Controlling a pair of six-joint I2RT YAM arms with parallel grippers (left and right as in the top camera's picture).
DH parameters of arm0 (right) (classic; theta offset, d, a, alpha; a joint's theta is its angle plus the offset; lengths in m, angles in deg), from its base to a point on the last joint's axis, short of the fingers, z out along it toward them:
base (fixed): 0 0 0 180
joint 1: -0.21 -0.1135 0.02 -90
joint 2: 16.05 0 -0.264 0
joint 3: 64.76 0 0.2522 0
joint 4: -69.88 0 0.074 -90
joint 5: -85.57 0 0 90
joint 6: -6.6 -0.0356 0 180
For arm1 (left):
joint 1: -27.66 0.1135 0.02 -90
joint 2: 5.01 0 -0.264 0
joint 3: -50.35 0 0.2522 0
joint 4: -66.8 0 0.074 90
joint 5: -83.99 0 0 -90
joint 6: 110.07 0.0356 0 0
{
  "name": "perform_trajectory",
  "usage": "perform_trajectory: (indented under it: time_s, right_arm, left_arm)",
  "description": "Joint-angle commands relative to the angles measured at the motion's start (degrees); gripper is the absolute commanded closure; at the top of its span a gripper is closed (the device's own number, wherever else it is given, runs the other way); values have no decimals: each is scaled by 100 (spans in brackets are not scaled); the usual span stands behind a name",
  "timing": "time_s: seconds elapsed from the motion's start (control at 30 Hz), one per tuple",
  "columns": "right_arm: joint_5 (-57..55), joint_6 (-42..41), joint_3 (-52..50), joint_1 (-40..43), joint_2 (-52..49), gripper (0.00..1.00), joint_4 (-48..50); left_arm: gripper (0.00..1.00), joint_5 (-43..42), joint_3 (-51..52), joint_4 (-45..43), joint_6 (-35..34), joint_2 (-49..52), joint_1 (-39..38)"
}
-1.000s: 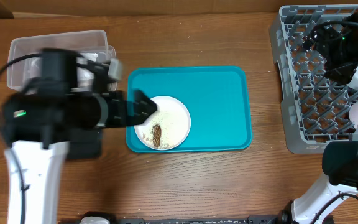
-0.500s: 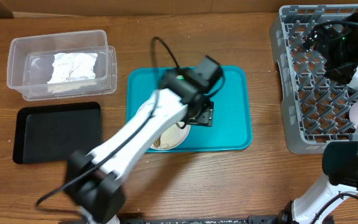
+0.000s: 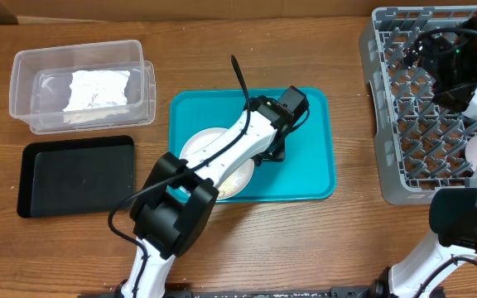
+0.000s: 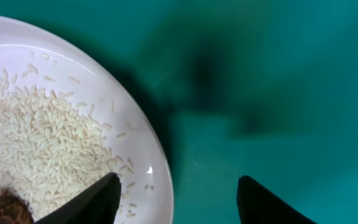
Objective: Sort waste into correct bins and load items into the dishwasher
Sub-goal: 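Grasp the white plate rim with the left gripper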
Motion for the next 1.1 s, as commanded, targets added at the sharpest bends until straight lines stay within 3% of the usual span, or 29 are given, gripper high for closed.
perform_trajectory:
  time_s: [0.0,0.33,1.07]
  right_arm:
    - [-20,-28,101,17,107,0,31]
    - [-20,-31,101,17,107,0,31]
    - [-20,-28,101,17,107,0,33]
  left_arm:
    - [41,232,-35,-11,-201,173,-13]
    - [53,448,-28,-15,-350,251,-214]
    - [52,531,107,44,-841,251,-262]
